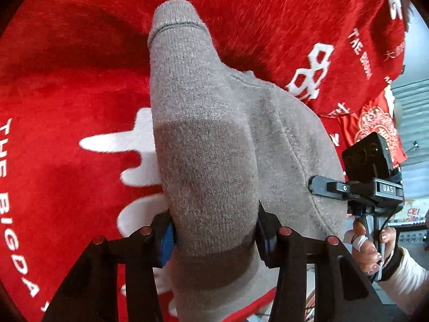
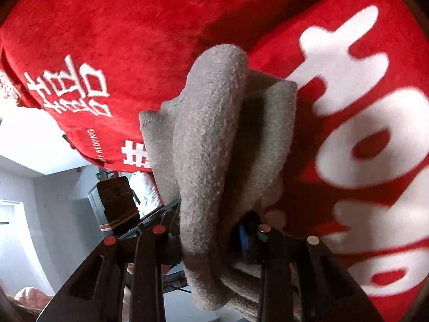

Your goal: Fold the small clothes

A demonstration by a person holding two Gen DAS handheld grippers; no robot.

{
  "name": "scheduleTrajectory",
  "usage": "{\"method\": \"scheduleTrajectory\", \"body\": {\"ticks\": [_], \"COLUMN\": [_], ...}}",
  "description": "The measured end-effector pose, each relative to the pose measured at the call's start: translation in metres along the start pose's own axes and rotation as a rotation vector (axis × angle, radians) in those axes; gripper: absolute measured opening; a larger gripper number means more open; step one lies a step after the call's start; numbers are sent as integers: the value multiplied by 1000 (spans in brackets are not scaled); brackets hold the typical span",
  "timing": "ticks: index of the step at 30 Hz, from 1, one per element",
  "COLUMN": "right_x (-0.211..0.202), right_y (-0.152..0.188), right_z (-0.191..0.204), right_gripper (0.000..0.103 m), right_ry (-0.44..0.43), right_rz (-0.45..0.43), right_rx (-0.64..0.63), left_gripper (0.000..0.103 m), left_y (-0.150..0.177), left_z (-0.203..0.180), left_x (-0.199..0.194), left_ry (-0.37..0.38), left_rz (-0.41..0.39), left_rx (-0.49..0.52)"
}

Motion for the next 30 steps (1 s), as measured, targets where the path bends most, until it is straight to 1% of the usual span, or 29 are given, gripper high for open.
{"method": "scheduleTrajectory", "body": {"ticks": [2, 4, 5, 8, 10, 11, 14, 15, 16, 17, 18, 19, 21, 22, 23, 24, 26, 27, 30], "right_x": [8, 21, 28, 59, 84, 93, 125, 131, 131, 130, 126, 121, 113, 107, 103, 97, 92, 97, 105], "right_y": [12, 28, 33, 52, 62, 64, 70, 70, 66, 65, 62, 60, 58, 56, 54, 55, 56, 57, 63], "right_z": [9, 16, 18, 20, 15, 11, -3, -6, -6, -6, -8, -9, -13, -14, -15, -12, -5, 1, 11], "right_gripper": [33, 33, 33, 33, 33, 33, 34, 36, 36, 42, 47, 56, 57, 54, 34, 23, 23, 23, 23], "right_ry": [-10, -6, -5, -3, 10, 28, 168, 211, 255, 274, 303, 316, 330, 328, 324, 331, 361, 388, 520], "right_rz": [8, 26, 34, 65, 87, 95, 125, 121, 95, 85, 69, 53, 28, 12, -5, -23, -33, -30, -11], "right_rx": [3, -7, -9, -3, 6, 4, -7, -19, -35, -36, -27, -19, -3, 12, 22, 20, -27, -68, -208], "left_gripper": [50, 50, 50, 50, 50, 50, 50, 50, 51, 51, 51, 51, 51, 51, 51, 51, 51, 51, 51], "left_y": [7, 18, 23, 43, 56, 64, 81, 88, 94, 96, 98, 98, 99, 98, 97, 95, 93, 88, 86], "left_z": [6, 19, 21, 47, 67, 80, 109, 124, 138, 145, 154, 157, 162, 164, 165, 168, 176, 175, 176], "left_x": [-14, -33, -36, -57, -62, -64, -60, -54, -49, -48, -52, -57, -70, -77, -84, -91, -97, -93, -79], "left_ry": [10, 5, -3, -42, -79, -105, -152, -178, -209, -217, -206, -184, -158, -159, -169, -191, -246, -267, -349], "left_rz": [6, 14, 17, 23, 30, 35, 48, 61, 72, 68, 48, 33, -9, -32, -57, -81, -102, -100, -82], "left_rx": [-2, 4, 8, 21, 19, 12, -1, -23, -50, -65, -100, -128, -169, -177, -180, -180, -175, -172, -126]}}
Point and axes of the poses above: each gripper's, at about its wrist camera, not at the fingertips, and x roughly the way its jaws point, z to its left, y to its underside, the point moved 6 cm from there along x, roughly the way its jaws point, and after that the axes turned 2 degrees about -y, right-handed, at the moved point
